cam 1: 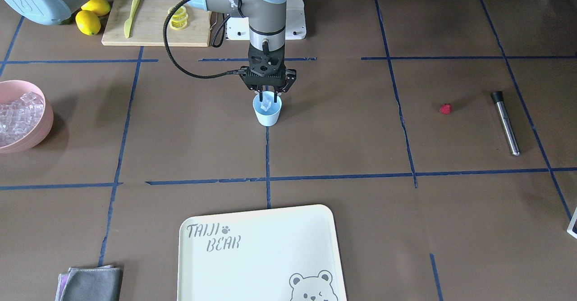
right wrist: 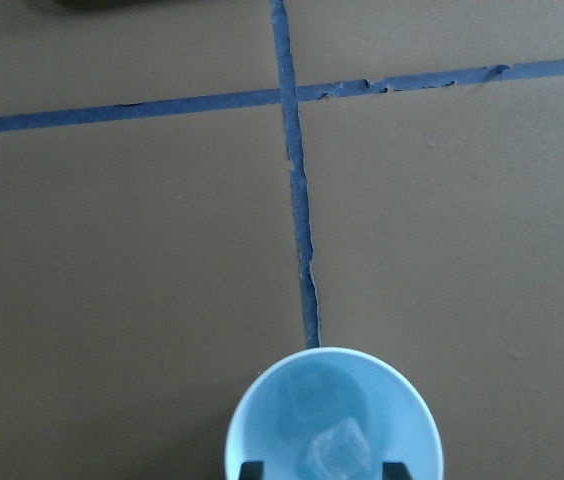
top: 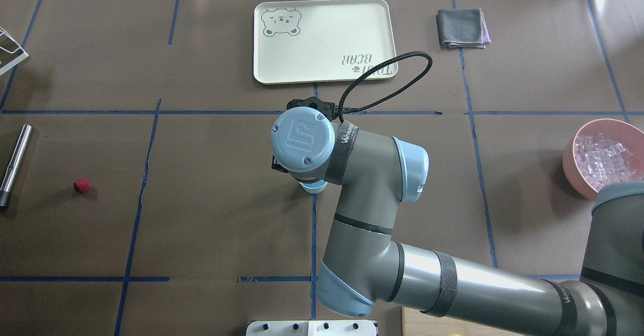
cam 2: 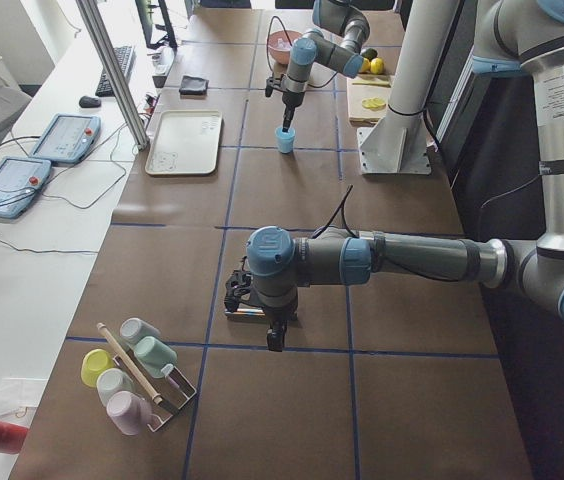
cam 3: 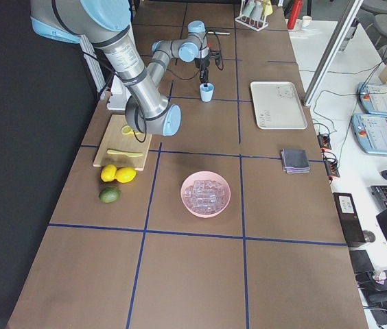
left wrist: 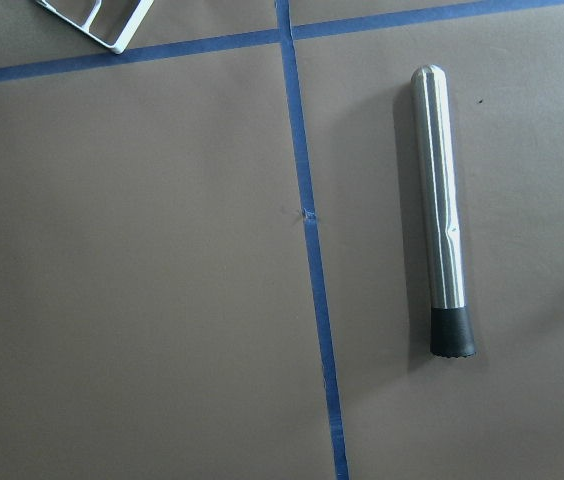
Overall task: Mash ice and strawberries in cup
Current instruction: 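Carry the ice cube with the right gripper over the cup, then release the cube into the cup and move the right gripper back to the bowl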
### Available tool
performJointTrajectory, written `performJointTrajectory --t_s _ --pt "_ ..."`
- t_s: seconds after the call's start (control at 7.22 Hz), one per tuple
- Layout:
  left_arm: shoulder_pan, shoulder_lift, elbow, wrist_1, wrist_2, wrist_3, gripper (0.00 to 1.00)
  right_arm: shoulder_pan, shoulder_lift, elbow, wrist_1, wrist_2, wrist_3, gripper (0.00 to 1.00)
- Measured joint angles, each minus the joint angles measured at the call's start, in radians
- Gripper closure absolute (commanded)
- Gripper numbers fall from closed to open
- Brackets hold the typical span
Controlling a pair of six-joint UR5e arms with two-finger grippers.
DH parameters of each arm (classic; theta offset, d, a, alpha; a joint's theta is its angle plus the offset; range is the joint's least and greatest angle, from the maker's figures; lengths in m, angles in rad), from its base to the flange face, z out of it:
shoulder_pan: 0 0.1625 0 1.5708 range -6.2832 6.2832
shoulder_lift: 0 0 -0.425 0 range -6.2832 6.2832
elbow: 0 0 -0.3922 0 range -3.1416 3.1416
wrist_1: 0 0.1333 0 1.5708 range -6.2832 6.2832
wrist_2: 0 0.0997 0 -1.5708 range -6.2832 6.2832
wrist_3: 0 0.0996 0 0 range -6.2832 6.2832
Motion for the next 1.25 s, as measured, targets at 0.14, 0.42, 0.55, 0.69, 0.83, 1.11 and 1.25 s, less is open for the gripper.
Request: performJointTrajectory --t_s 0.14,0.42,0.55,0.69,0.83,1.11,1.25 --pt "0.000 0.000 0.000 0.000 -0.001 0.000 0.00 -0.001 -0.001 0.000 0.000 -0.002 -0.001 0.01" --pt "0.001 0.000 0.000 0.000 -0.001 0.000 0.00 0.008 0.000 0.014 -0.001 0.001 -0.004 0.01" --pt "0.001 0.000 0.002 0.000 -0.001 0.000 0.00 0.028 -0.012 0.032 -0.003 0.017 -0.013 0.01" --pt "0.001 0.000 0.002 0.000 -0.001 0.000 0.00 0.062 -0.056 0.070 -0.005 0.049 -0.051 0.01" --pt "0.001 0.000 0.002 0.000 0.000 0.000 0.00 0.112 -0.127 0.126 -0.005 0.092 -0.123 0.01" --pt "0.001 0.000 0.003 0.001 0.000 0.000 0.00 0.236 -0.294 0.233 -0.001 0.202 -0.320 0.01" --pt "0.001 0.001 0.003 0.002 -0.001 0.000 0.00 0.291 -0.396 0.294 0.002 0.228 -0.434 0.01"
